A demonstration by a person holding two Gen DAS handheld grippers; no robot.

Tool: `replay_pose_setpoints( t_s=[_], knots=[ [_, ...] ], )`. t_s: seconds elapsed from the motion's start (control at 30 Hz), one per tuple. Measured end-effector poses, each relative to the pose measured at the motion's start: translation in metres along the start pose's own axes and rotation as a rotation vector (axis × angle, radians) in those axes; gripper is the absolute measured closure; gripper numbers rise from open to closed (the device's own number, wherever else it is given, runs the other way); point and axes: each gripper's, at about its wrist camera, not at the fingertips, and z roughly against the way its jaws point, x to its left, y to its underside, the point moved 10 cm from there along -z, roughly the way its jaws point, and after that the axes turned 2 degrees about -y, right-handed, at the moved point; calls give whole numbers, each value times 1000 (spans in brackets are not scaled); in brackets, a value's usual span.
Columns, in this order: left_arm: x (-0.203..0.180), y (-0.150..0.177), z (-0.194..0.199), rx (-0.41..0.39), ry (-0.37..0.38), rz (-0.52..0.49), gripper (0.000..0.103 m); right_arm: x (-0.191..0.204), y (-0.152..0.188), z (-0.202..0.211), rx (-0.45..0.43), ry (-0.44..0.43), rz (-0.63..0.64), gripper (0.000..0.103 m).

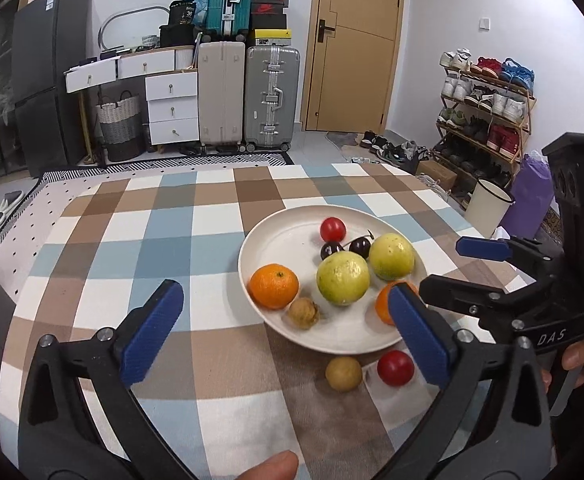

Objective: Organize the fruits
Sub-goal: 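Withdraw both grippers from the plate toward the remaining fruits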

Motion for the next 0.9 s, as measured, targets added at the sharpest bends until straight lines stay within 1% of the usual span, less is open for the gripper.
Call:
replay_pose_setpoints(
  t_s=[0.13, 0.27, 0.47, 0.53, 0.73, 0.83, 0.9],
  knots=[
    [1, 13, 7, 14, 11, 11, 1, 4, 15, 6, 11, -6, 2, 1],
    [0, 25, 6, 40, 4, 14, 1, 3, 28, 6, 29, 2, -8, 1],
    [-3, 42, 2, 62, -21, -22, 1, 6, 44, 1, 65, -3, 10, 1],
    [-5, 50, -2, 75, -30, -43, 1, 8, 50, -4, 91, -2, 29, 1],
    [-8, 57, -13, 98, -26, -55, 1, 12, 63, -15, 144, -6, 68, 1],
    [-5, 58, -16, 108, -25, -42, 1, 15, 68, -18, 163, -2, 83, 1],
    [-3, 58, -17, 112, -11, -27, 1, 16, 69, -19, 168, 9, 90, 1]
  ],
)
